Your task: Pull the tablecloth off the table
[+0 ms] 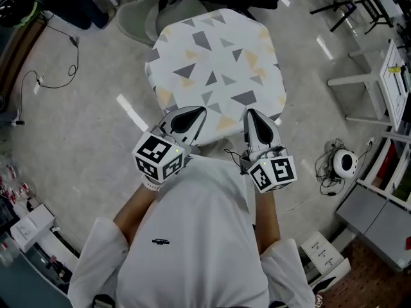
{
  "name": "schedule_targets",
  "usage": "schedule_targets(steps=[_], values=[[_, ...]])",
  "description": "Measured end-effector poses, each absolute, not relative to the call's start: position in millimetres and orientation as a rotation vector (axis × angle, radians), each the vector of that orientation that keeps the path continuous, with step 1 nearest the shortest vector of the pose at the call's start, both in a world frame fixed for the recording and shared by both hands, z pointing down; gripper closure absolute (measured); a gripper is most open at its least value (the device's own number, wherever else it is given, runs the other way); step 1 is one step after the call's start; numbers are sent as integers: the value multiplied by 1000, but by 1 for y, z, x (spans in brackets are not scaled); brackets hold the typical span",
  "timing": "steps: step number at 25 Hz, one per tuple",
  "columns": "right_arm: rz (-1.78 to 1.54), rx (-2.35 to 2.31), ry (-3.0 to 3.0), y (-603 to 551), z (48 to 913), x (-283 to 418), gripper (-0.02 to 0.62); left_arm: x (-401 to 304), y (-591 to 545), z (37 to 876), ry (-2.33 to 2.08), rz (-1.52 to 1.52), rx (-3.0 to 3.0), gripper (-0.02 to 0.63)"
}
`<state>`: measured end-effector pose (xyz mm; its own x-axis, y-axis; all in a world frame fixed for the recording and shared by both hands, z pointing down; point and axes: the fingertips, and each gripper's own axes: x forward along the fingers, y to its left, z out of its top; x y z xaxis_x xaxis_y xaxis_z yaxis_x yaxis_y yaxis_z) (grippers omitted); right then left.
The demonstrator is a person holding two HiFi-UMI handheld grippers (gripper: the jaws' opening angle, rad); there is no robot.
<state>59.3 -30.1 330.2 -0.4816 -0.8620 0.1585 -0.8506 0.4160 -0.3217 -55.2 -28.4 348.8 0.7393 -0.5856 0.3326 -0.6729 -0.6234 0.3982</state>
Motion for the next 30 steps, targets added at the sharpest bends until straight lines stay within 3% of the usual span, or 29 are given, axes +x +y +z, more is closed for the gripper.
schedule_targets(steps=[15, 30], values=[[-596, -1429, 2757, -119, 351, 113, 580, -25, -93, 353, -1192, 188, 2291, 600], [-699, -1188, 2979, -261, 426, 140, 456, 19, -184, 403, -1309, 281, 2201, 600]])
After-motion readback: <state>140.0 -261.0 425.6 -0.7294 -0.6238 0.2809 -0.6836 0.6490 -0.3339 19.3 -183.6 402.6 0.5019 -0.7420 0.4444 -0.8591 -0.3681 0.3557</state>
